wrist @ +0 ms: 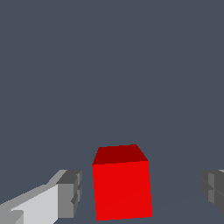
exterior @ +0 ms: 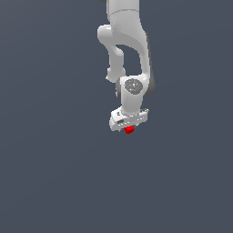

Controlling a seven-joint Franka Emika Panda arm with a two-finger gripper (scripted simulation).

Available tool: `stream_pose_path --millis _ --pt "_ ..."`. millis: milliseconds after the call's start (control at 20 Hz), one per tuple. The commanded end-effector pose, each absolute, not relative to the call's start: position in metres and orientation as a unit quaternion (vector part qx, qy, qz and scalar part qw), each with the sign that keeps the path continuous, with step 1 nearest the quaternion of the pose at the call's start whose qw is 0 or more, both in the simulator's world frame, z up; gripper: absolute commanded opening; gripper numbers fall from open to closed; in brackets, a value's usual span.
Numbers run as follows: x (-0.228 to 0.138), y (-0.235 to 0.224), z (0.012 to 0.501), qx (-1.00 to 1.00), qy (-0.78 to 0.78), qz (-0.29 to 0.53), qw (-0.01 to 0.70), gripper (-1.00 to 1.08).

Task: Pick up the red cube and move it to a goal position.

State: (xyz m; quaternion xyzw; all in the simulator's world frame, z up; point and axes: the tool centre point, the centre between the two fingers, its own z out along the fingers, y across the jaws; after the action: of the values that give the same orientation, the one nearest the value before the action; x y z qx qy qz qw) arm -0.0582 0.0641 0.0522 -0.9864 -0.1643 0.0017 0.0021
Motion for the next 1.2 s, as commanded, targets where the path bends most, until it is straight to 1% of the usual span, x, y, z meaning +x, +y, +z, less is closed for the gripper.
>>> stream_pose_path --millis 0,450,500,1150 --pt "-0.064 0.068 0.039 -0.984 -0.181 0.001 0.002 1.00" --pt "-0.072 0.073 0.020 -0.979 -0.203 0.000 0.000 1.00" --pt "-0.072 0.073 0.020 -0.979 -0.203 0.000 0.000 -1.00" --pt "-0.071 0.072 0.023 -0.979 -0.203 0.000 0.000 -1.00"
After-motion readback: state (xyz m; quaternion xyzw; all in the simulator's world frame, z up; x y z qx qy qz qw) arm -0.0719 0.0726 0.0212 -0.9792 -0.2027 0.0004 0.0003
